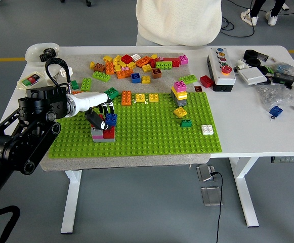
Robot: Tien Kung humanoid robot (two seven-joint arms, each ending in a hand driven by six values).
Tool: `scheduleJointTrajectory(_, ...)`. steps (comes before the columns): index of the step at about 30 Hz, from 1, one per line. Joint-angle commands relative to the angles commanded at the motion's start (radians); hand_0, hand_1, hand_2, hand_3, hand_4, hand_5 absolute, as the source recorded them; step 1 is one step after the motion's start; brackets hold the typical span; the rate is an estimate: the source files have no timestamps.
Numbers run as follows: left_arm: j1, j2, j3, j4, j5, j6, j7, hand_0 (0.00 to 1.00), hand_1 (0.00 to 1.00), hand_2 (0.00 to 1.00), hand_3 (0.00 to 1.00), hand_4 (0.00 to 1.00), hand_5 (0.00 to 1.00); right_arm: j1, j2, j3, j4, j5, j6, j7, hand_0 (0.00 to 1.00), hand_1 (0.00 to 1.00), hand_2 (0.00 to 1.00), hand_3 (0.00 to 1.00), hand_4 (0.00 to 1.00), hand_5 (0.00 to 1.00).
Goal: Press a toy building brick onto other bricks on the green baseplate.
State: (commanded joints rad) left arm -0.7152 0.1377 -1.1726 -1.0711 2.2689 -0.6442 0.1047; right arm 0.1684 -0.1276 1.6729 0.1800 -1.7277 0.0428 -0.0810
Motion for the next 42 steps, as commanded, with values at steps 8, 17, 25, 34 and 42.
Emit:
scheduleJointTrajectory(8,0.0,-0.001,0.001,0.001,0.0,0.0,-0.001,0.759,0.693,0.668,0.63,0.844,0.263,0.0,-0.001,-0.001,0.0,0.001,0.0,0.0,0.748,0.643,0.682,0.61,0.871,0.521)
scheduleJointTrajectory(17,0.0,-0.001,0.0,0.001,0.0,0.005,-0.004,0.765,0.695,0.68,0.646,0.87,0.286,-0.001,0.0,-0.002,0.0,0.003,0.0,0.0,0.748,0.642,0.682,0.609,0.871,0.521)
scheduleJointTrajectory(25,-0.002,-0.001,-0.001,0.005,0.0,0.008,-0.005,0.766,0.698,0.682,0.656,0.881,0.291,0.001,-0.001,-0.003,0.0,0.005,-0.001,0.0,0.748,0.643,0.682,0.609,0.871,0.521)
scheduleJointTrajectory(34,-0.001,-0.001,-0.001,0.005,0.0,0.01,-0.007,0.769,0.699,0.717,0.675,0.902,0.3,-0.001,-0.001,-0.002,0.0,0.004,-0.001,-0.001,0.749,0.643,0.682,0.609,0.871,0.52)
scheduleJointTrajectory(42,0.002,0.0,-0.001,0.0,0.0,0.023,-0.014,0.771,0.7,0.725,0.69,0.913,0.301,-0.001,-0.001,-0.005,0.0,0.005,-0.001,0.0,0.749,0.643,0.683,0.609,0.871,0.52)
